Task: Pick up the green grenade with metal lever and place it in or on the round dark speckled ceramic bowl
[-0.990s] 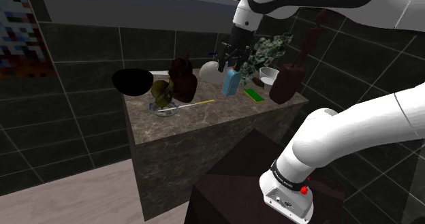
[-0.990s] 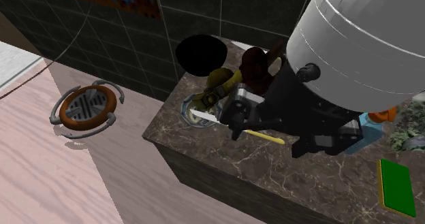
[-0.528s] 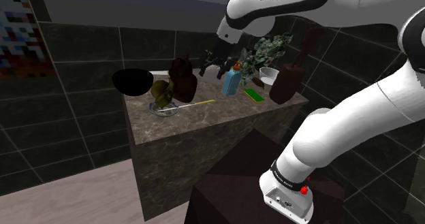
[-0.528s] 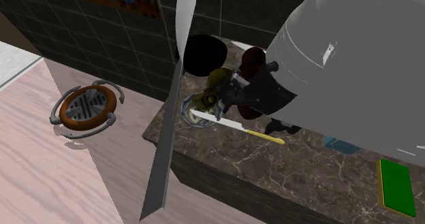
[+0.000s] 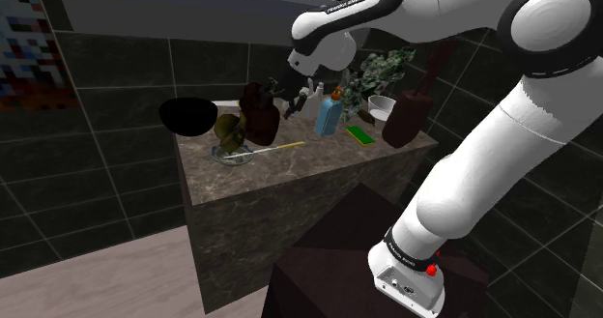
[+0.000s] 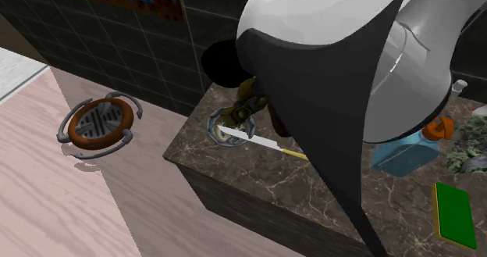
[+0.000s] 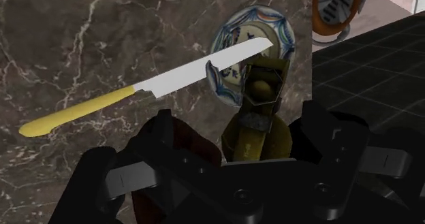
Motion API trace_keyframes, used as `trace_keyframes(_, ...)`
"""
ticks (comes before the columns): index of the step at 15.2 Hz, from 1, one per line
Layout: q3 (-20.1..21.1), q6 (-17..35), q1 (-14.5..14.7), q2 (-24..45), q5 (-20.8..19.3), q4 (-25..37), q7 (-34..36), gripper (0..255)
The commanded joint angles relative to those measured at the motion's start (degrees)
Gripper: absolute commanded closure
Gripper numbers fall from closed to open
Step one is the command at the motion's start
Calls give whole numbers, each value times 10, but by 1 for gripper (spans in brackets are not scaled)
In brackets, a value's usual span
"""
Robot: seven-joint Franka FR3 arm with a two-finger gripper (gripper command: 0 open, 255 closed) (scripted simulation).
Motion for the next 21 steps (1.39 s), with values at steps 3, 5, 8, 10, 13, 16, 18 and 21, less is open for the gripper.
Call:
trace_keyframes(3, -2, 53, 7, 86, 85, 47, -20, 0)
trace_keyframes(5, -1, 71, 6, 128, 128, 75, -33, 0)
trace_keyframes(8, 6, 92, 0, 192, 192, 124, -51, 0)
trace_keyframes(10, 11, 100, -2, 211, 209, 137, -57, 0)
trace_keyframes(13, 17, 114, 1, 231, 221, 144, -64, 0)
trace_keyframes(16, 23, 127, 3, 251, 232, 152, -72, 0)
trace_keyframes(18, 25, 129, 4, 255, 234, 154, -73, 0)
trace_keyframes(21, 25, 129, 4, 255, 234, 154, -73, 0)
